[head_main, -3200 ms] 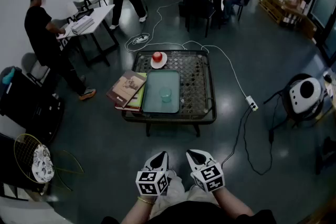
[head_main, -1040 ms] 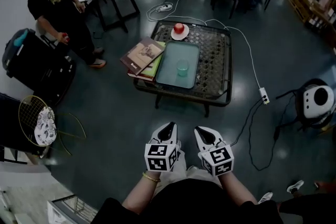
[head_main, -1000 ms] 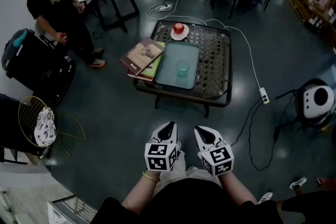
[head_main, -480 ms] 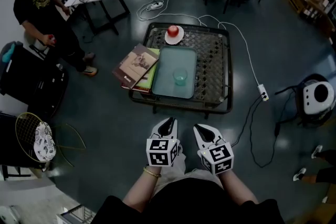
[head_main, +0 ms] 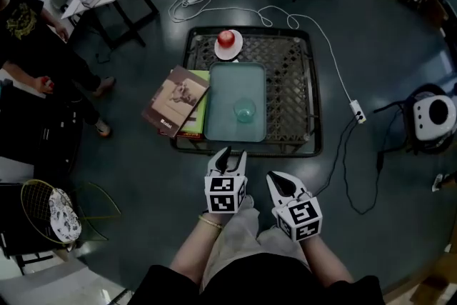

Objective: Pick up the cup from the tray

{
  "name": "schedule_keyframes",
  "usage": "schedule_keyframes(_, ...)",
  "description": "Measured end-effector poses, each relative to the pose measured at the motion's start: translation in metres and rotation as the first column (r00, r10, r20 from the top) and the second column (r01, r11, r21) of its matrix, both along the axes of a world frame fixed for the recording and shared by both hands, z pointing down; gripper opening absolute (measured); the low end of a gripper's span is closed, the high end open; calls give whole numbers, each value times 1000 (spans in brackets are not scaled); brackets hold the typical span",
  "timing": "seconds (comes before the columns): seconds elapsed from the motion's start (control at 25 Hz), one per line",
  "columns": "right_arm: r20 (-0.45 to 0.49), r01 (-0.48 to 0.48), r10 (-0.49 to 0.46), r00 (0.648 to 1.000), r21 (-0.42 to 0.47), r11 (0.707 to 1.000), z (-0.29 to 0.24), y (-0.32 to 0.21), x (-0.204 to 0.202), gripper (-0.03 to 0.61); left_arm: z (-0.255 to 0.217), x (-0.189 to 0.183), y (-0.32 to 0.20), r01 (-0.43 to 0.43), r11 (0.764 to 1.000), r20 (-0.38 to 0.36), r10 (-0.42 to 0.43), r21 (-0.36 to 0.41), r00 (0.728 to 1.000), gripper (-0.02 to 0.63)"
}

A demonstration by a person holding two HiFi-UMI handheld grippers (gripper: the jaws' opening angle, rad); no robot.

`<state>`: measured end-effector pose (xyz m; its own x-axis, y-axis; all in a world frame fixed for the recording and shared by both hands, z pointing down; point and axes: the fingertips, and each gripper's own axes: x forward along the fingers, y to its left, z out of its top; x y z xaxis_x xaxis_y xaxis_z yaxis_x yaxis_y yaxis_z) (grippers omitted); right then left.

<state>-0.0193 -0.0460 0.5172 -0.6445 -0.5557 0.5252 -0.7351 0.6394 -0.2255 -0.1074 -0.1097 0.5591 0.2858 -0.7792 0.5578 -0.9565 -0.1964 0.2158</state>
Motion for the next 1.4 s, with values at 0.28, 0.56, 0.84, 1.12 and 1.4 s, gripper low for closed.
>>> schedule_keyframes(0.28, -12, -67, 66, 998, -47, 997, 17, -10, 2, 8, 44, 2, -43, -70, 997, 34, 71, -41, 997, 254)
schedule_keyframes(0.56, -31, -98, 96, 995, -96, 990, 33, -14, 7, 8, 78, 9, -80, -107, 992, 57, 111, -71, 992, 329)
schedule_keyframes(0.84, -36, -111, 107, 994, -127, 986, 44, -25, 14, 8, 106, 6, -116, -84, 993, 89, 92, -83, 992, 357)
schedule_keyframes(1.12, -46, -104, 98, 994, -165, 981, 58, -32, 23, 8, 123, 7, -137, -67, 995, 109, 74, -73, 991, 378)
schedule_keyframes(1.4, -47, -89, 81, 996, -193, 977, 71, -36, 25, 8, 136, 7, -159, -62, 997, 158, 68, -38, 985, 379)
